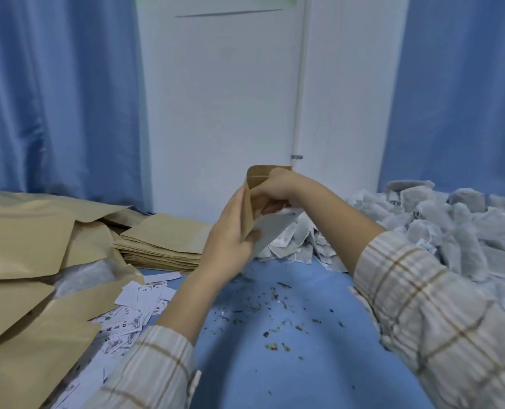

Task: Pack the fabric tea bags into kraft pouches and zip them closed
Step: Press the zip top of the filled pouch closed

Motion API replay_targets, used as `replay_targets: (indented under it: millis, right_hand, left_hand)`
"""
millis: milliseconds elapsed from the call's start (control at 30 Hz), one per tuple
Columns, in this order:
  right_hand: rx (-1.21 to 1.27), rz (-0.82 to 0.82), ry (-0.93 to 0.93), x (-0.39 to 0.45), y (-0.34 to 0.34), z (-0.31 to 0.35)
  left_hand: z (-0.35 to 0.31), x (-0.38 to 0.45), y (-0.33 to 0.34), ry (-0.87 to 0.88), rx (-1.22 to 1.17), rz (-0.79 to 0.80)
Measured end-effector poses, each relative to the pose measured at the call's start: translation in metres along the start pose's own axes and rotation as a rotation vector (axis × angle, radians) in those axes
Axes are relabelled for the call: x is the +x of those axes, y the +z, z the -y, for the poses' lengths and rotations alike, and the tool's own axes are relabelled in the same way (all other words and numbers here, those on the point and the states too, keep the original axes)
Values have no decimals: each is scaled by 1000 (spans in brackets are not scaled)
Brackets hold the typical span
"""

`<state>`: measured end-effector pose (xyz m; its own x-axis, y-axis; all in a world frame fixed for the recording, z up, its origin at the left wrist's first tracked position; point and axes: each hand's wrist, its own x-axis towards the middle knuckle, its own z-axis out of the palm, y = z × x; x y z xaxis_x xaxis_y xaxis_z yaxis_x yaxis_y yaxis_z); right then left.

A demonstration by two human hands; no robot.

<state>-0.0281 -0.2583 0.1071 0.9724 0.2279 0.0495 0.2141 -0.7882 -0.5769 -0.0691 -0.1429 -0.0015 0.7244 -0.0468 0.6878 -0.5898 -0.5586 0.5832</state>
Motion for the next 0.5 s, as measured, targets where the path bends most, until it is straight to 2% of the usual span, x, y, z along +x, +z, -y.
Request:
replay_targets:
  millis: [67, 133, 200, 367, 500]
  right_hand:
    - [-312, -23, -161, -6, -12, 0]
    - [-484, 56, -217, -14, -26, 0]
    - [-463, 144, -203, -19, -39, -4]
    - [-55, 390, -205, -25, -62, -22]
    - [-131, 467, -276, -24, -61, -28]
  left_hand:
    - [4, 1, -5, -31, -84, -4]
    - [4, 3, -13, -33, -192, -24]
    - [4, 6, -18, -80, -298, -45]
    - [10, 10, -29, -164, -449, -3]
    - [10, 9, -31, -154, -562, 31]
